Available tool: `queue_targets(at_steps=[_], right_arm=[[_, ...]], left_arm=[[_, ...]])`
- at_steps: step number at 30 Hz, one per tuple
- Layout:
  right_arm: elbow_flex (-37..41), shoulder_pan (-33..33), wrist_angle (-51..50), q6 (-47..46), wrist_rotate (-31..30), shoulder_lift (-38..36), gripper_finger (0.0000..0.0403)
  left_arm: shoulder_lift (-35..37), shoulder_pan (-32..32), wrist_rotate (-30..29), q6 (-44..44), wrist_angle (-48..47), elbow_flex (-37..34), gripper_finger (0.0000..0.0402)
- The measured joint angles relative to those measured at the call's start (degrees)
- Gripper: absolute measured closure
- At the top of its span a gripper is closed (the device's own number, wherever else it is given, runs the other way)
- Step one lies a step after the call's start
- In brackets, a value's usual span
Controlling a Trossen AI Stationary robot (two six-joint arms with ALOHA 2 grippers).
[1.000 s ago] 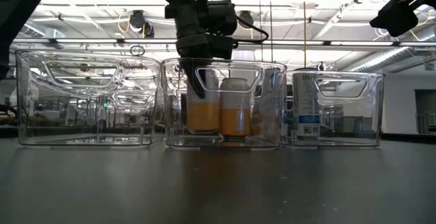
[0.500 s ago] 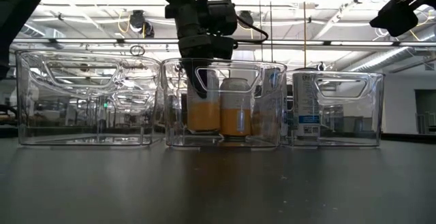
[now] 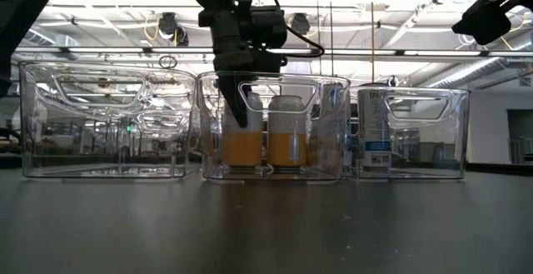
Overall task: Sort soda cans
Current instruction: Put the orange soda can into the center transparent bin, then put the right red soda can into the left transparent bin
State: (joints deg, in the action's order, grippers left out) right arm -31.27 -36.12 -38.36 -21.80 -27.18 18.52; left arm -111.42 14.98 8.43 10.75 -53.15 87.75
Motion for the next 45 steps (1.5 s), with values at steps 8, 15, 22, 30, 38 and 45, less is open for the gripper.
queue_targets(at_steps=[8,15,22,30,38,45], right_arm=[[0.0,0.0,0.0,0.0,0.0,0.0,0.0014],[0.0,0.0,0.0,0.0,0.0,0.0,0.0014],[0.0,0.0,0.0,0.0,0.0,0.0,0.0014],[0.0,0.0,0.0,0.1,0.1,0.0,0.0014],[0.0,0.0,0.0,0.1,0.3,0.0,0.0014],[0.0,0.0,0.0,0.0,0.3,0.0,0.0014]], left_arm=[[-0.2,-0.1,0.2,0.0,0.2,-0.1,0.0012],[-0.2,0.1,0.1,-0.4,-2.6,2.8,0.0004],[-0.2,0.0,-1.1,-2.2,-12.9,10.7,0.0004],[-0.2,0.0,-1.4,-12.9,-24.5,21.0,0.0004],[-0.2,-2.3,-8.5,-23.7,-35.1,30.2,0.0004],[3.8,-10.3,-15.3,-34.9,-36.8,31.4,0.0004]])
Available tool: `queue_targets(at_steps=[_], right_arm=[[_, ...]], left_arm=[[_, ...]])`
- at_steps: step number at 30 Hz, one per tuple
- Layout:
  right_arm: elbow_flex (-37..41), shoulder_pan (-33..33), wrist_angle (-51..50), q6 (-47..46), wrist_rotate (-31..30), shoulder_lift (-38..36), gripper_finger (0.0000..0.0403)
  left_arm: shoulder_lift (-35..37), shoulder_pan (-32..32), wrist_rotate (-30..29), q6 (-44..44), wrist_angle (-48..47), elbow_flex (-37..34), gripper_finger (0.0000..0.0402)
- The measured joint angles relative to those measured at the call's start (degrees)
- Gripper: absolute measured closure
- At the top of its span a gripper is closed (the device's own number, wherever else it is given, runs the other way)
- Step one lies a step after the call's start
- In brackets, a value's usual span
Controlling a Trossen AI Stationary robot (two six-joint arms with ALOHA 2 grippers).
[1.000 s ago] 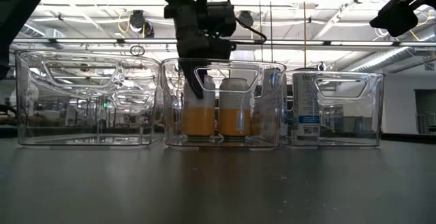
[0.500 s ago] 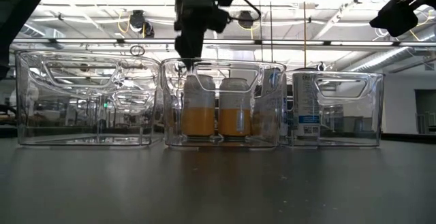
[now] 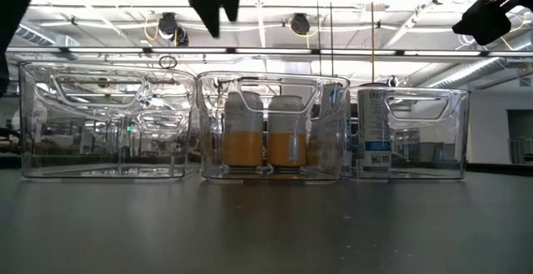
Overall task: Sort soda cans
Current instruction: Put the right red soda can into the left transparent bin
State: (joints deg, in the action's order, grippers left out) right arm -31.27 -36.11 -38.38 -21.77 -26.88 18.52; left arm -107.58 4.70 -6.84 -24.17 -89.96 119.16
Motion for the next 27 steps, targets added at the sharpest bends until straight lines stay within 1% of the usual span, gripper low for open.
queue_targets(at_steps=[4,7,11,15,19,21,23,27], right_arm=[[0.0,0.0,-0.1,0.0,0.0,0.0,0.0014],[0.0,0.0,-0.1,0.0,0.2,0.0,0.0014],[0.0,0.0,-0.1,0.0,0.2,0.0,0.0014],[0.0,0.0,0.0,0.0,0.2,0.0,0.0014],[0.0,0.0,0.0,0.0,0.9,0.0,0.0014],[0.0,0.0,0.2,0.2,1.7,0.0,0.0014],[0.0,0.0,0.2,0.2,1.8,0.0,0.0014],[0.0,0.0,0.2,0.2,1.8,0.0,0.0014]], left_arm=[[3.2,-6.0,-5.6,-7.8,0.0,-2.9,0.0004],[6.9,-10.8,-9.3,-15.8,0.0,-5.4,0.0004],[11.4,-17.0,-11.2,-28.4,0.0,-11.6,0.0004],[15.7,-23.4,-11.0,-42.1,-0.1,-20.3,0.0004],[17.6,-30.2,-5.8,-56.1,0.0,-28.8,0.0004],[17.9,-33.9,-3.8,-62.6,0.8,-31.3,0.0004],[17.9,-37.6,-2.3,-67.7,3.8,-32.8,0.0004],[17.9,-43.5,-2.1,-74.8,10.7,-34.0,0.0004]])
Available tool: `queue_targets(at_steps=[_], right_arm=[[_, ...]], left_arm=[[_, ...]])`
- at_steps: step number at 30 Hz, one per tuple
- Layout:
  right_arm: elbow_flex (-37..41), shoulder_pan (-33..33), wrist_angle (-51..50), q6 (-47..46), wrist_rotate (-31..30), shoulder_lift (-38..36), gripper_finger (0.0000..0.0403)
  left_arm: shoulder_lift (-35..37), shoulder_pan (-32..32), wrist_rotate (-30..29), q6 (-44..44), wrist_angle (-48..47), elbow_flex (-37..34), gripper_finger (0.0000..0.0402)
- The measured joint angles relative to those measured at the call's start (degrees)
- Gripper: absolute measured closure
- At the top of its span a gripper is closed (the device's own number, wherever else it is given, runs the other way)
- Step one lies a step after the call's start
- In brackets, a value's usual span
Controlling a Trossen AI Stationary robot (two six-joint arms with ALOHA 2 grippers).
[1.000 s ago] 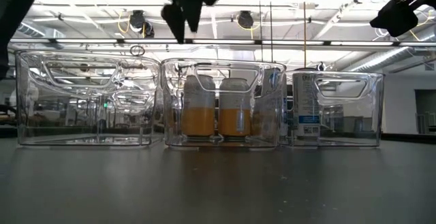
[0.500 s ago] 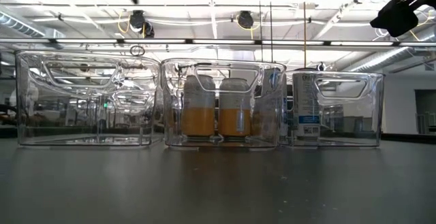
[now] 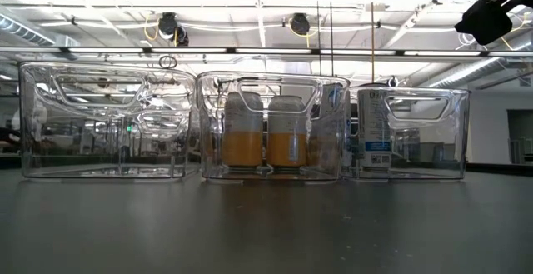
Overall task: Sort soda cans
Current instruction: Put the right red soda can into the left transparent bin
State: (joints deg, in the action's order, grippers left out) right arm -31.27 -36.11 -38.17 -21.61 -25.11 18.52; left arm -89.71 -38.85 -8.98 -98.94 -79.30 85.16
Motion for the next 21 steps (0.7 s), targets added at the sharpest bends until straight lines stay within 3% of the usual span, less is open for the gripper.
queue_targets(at_steps=[12,21], right_arm=[[0.0,0.0,0.0,0.0,0.0,0.0,0.0014],[0.0,0.0,0.0,0.0,0.0,0.0,0.0014]], left_arm=[[-0.5,-13.3,-0.3,-21.7,-0.4,-0.1,0.0004],[-1.6,-15.3,-0.3,-23.7,0.5,-0.1,0.0004]])
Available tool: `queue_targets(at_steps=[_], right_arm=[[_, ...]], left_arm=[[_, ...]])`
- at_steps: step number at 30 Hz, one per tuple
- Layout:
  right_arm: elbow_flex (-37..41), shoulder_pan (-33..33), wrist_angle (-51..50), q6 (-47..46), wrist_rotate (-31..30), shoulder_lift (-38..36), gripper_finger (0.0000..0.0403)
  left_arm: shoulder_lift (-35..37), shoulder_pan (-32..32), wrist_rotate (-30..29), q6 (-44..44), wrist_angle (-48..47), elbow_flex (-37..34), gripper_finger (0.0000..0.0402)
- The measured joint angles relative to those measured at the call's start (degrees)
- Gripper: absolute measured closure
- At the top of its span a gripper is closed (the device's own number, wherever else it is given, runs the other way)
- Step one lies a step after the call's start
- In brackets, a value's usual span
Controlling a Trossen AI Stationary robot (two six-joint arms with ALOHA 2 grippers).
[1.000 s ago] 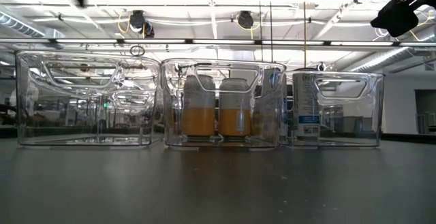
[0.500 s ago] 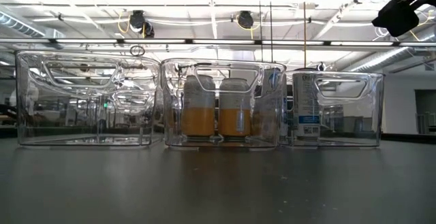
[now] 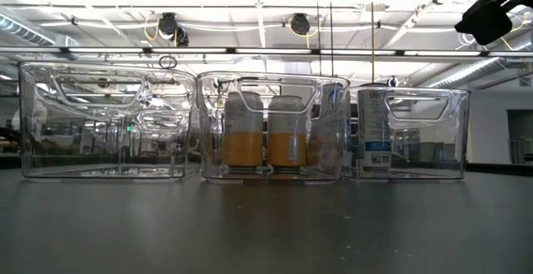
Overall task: Sort soda cans
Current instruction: Put the right red soda can into the left transparent bin
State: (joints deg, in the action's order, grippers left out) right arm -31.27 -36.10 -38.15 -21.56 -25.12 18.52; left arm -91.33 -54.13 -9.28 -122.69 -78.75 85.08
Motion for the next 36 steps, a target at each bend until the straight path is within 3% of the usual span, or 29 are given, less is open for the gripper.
queue_targets(at_steps=[12,21,36], right_arm=[[0.0,0.0,0.0,0.2,0.0,0.0,0.0014],[0.0,0.0,0.3,0.4,1.3,0.0,0.0014],[0.0,0.0,0.3,0.4,1.5,0.0,0.0014]], left_arm=[[0.0,0.0,-0.2,0.6,0.2,0.0,0.0004],[0.0,0.3,-4.4,3.2,-0.2,0.0,0.0004],[0.0,1.0,-4.3,3.4,0.4,0.0,0.0002]])
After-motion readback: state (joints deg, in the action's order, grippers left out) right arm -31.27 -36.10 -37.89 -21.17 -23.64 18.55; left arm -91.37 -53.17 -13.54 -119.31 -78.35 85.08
